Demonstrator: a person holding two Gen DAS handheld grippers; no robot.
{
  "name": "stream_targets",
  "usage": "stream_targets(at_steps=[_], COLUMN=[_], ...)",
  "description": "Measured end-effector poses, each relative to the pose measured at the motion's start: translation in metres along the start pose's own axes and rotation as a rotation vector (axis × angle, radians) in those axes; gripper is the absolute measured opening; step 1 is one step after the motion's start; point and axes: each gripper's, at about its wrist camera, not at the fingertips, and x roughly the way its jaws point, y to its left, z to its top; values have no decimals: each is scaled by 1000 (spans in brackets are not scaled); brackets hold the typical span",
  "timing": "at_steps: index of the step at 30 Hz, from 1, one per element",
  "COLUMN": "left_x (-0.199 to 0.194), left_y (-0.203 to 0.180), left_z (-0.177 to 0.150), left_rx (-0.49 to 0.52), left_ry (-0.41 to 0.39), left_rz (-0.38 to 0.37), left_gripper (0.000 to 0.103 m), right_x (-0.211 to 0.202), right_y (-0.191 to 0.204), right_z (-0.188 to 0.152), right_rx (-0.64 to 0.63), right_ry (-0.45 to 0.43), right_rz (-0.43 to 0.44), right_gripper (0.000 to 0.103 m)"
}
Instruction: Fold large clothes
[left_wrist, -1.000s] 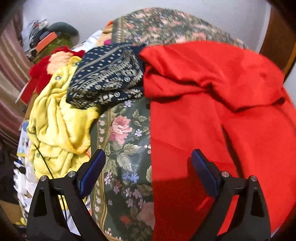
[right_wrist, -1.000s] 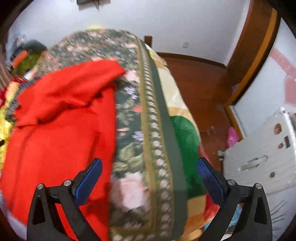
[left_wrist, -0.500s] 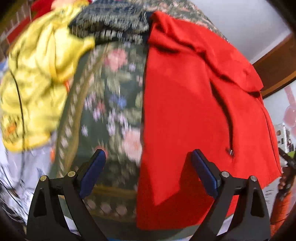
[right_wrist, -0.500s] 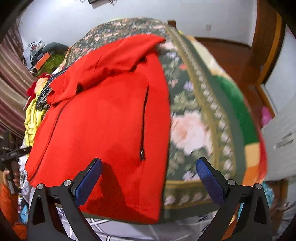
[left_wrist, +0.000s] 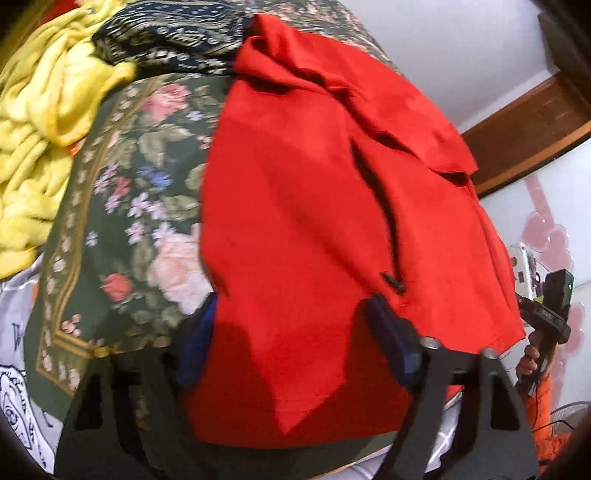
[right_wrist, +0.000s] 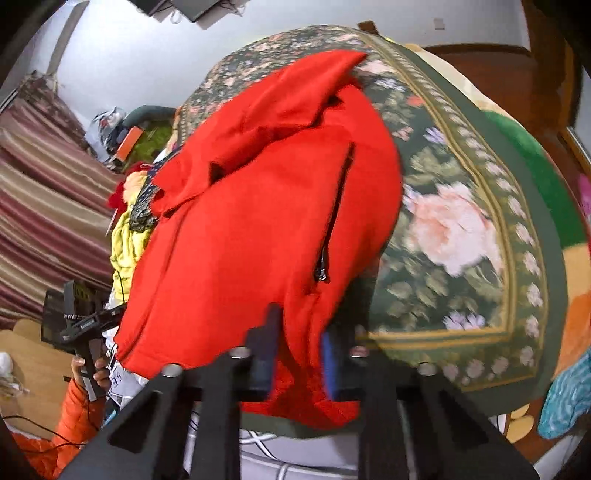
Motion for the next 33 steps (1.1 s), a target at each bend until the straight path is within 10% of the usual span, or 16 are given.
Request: stream_targets(at_steps=[5,22,33], left_x=[-3,-81,12], left_y=[-11,-77,-50], left_z=[19,163,304], left_rx=[4,182,69], left_ry=[-30,-366,-349], left_rz=[43,107,230], left_gripper=[13,5,5], right_x=[-3,-22,73], right_y=[27,91,45], right_z=[16,177,317], right_rx=[-95,-280,-158], right_ry=[-36,-294,-302], right_rz=[-20,-81,-249], right_gripper=[8,7,7])
